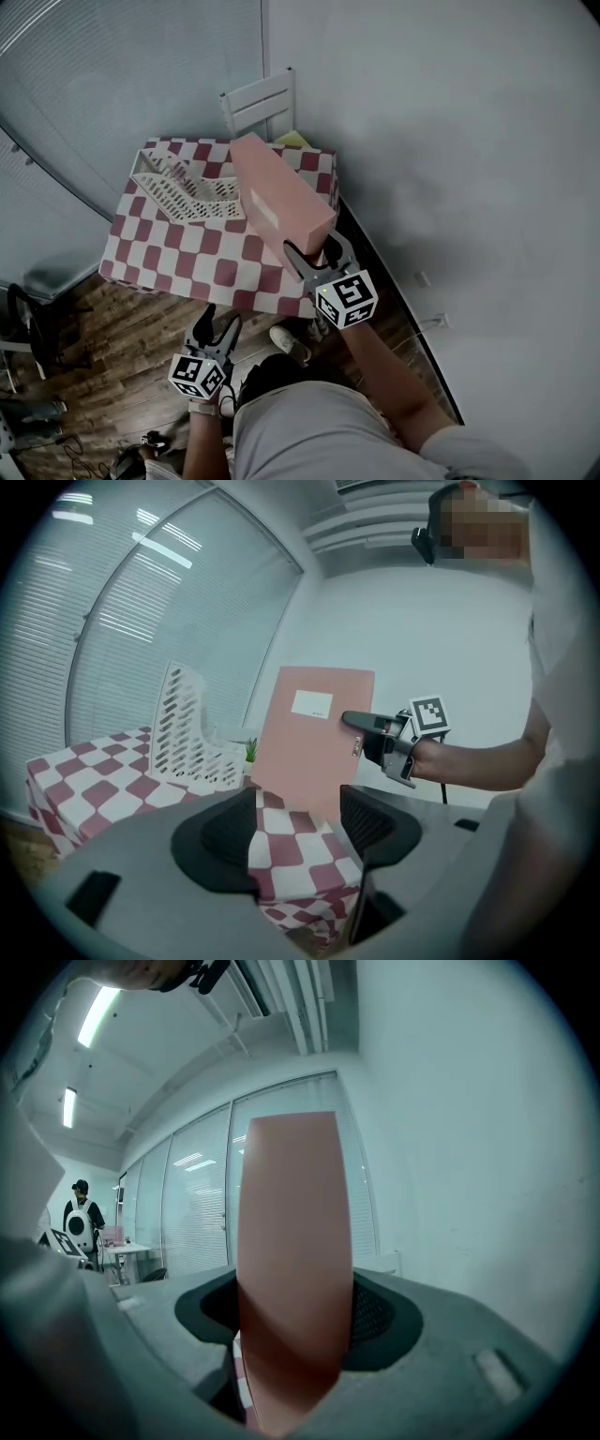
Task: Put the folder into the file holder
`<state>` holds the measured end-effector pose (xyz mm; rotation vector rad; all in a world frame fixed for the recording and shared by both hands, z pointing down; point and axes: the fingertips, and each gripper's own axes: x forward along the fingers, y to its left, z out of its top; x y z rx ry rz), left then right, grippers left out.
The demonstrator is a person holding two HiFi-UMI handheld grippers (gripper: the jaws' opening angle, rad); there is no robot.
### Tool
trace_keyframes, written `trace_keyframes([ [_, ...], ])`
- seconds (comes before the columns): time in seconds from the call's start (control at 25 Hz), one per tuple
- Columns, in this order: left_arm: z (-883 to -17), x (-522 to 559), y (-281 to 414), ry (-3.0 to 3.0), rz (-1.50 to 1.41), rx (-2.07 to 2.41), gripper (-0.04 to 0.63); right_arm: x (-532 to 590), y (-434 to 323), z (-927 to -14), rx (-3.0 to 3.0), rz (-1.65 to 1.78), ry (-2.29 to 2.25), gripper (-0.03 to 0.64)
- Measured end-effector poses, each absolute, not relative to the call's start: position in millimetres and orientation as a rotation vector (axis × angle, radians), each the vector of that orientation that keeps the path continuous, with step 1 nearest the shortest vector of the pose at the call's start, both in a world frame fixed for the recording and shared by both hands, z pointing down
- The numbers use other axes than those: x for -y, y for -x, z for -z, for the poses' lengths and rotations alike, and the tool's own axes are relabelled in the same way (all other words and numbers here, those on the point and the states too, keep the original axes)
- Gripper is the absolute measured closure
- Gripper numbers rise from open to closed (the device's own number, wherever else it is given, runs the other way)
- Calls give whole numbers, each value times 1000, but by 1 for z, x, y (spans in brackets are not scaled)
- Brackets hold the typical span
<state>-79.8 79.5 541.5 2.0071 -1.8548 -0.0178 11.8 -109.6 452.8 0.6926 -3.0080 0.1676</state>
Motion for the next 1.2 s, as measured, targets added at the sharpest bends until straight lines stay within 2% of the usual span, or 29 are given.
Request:
trace_keyframes([
  [0.52,-503,31,136,-1964,73,1963,334,212,16,-381,3080,-163,-509,341],
  [1.2,-485,50,143,-1677,131,2159,334,228,119,-348,3089,-179,154,341],
])
